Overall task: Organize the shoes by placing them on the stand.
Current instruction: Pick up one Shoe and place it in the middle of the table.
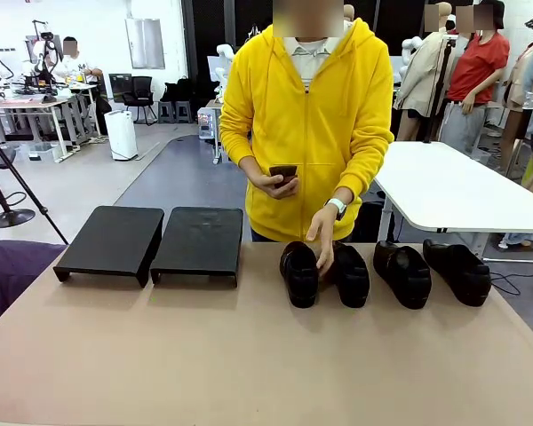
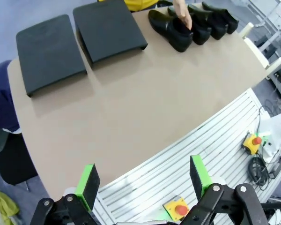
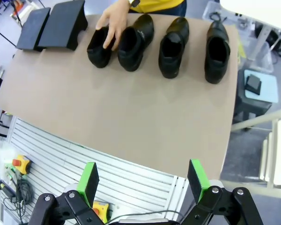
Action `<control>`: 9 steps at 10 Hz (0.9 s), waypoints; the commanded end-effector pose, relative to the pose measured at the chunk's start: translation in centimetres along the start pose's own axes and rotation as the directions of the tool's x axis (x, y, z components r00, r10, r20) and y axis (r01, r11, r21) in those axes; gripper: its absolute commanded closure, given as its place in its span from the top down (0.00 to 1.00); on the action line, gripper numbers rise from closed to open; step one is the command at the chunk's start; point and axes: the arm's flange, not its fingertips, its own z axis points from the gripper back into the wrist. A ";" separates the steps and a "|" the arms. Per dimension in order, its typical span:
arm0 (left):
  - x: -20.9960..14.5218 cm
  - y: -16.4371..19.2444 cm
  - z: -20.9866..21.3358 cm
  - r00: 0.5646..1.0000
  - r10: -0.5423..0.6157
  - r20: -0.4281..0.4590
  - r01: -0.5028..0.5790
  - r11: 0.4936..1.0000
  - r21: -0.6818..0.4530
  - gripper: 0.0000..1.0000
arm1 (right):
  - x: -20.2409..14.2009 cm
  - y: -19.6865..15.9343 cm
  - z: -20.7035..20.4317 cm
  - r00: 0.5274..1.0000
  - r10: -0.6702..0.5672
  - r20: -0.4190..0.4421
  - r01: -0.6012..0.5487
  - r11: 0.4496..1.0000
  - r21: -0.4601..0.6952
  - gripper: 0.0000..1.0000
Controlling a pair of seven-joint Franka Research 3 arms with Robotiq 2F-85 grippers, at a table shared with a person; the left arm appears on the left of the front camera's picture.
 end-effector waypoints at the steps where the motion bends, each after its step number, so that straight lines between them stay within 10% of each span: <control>1: -0.1 0.5 0.3 1.000 0.002 0.006 -0.002 1.000 -0.014 1.00 | 0.0 -0.2 0.0 1.000 0.006 0.000 -0.006 1.000 0.012 1.00; 3: -0.1 0.5 0.3 1.000 0.002 0.006 -0.002 1.000 -0.014 1.00 | 0.0 0.0 0.0 1.000 0.000 0.000 0.000 1.000 0.000 1.00; 6: -0.1 0.5 0.3 1.000 0.002 0.006 -0.002 1.000 -0.014 1.00 | 11.5 -1.3 -9.3 0.994 -0.096 -0.045 0.085 0.973 -0.216 1.00; 9: -0.1 0.5 0.3 1.000 0.002 0.006 -0.002 1.000 -0.014 1.00 | 14.9 -1.8 -15.0 0.990 -0.070 -0.122 0.048 0.983 -0.180 1.00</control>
